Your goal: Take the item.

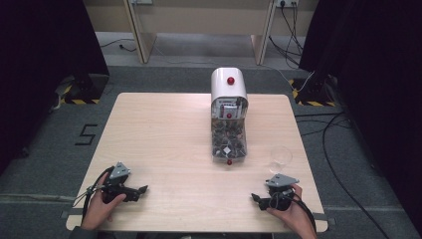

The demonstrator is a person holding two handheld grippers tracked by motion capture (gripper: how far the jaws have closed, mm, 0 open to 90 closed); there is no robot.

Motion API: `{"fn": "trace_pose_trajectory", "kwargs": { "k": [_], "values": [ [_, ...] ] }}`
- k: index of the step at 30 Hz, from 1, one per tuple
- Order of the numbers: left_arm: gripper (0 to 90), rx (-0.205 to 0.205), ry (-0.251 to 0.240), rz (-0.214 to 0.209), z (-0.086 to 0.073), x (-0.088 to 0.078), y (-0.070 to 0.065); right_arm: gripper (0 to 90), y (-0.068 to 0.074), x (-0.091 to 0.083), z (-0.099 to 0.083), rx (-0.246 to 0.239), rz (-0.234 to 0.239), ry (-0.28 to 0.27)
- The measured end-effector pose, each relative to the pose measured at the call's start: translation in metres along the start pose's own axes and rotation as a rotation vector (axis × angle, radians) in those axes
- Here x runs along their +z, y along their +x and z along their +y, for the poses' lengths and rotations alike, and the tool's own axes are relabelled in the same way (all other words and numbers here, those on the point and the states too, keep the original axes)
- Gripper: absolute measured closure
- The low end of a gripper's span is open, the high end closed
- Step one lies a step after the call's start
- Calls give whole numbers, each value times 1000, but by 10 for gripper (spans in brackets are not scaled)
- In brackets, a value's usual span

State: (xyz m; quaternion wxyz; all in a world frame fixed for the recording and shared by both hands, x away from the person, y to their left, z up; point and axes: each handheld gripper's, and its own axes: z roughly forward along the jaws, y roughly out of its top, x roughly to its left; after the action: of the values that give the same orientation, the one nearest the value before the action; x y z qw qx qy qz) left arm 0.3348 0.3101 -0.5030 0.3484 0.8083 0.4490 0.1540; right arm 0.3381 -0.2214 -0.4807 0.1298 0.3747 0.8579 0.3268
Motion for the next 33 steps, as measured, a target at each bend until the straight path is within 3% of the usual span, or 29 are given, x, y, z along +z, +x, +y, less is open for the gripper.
{"fn": "trace_pose_trajectory", "kwargs": {
  "k": [19, 22, 24, 29, 33],
  "values": [
    [0, 0, 0, 0, 0, 0, 0, 235, 1, 1, 1, -10, 0, -4],
    [0, 0, 0, 0, 0, 0, 0, 274, 2, 1, 2, -24, 4, -6],
    [0, 0, 0, 0, 0, 0, 0, 302, 3, 0, 4, -57, -5, -31],
    [0, 0, 0, 0, 0, 0, 0, 314, 7, -8, 11, -67, -12, -131],
    [0, 0, 0, 0, 0, 0, 0, 326, 6, -10, 12, -65, -30, -160]
  ]
}}
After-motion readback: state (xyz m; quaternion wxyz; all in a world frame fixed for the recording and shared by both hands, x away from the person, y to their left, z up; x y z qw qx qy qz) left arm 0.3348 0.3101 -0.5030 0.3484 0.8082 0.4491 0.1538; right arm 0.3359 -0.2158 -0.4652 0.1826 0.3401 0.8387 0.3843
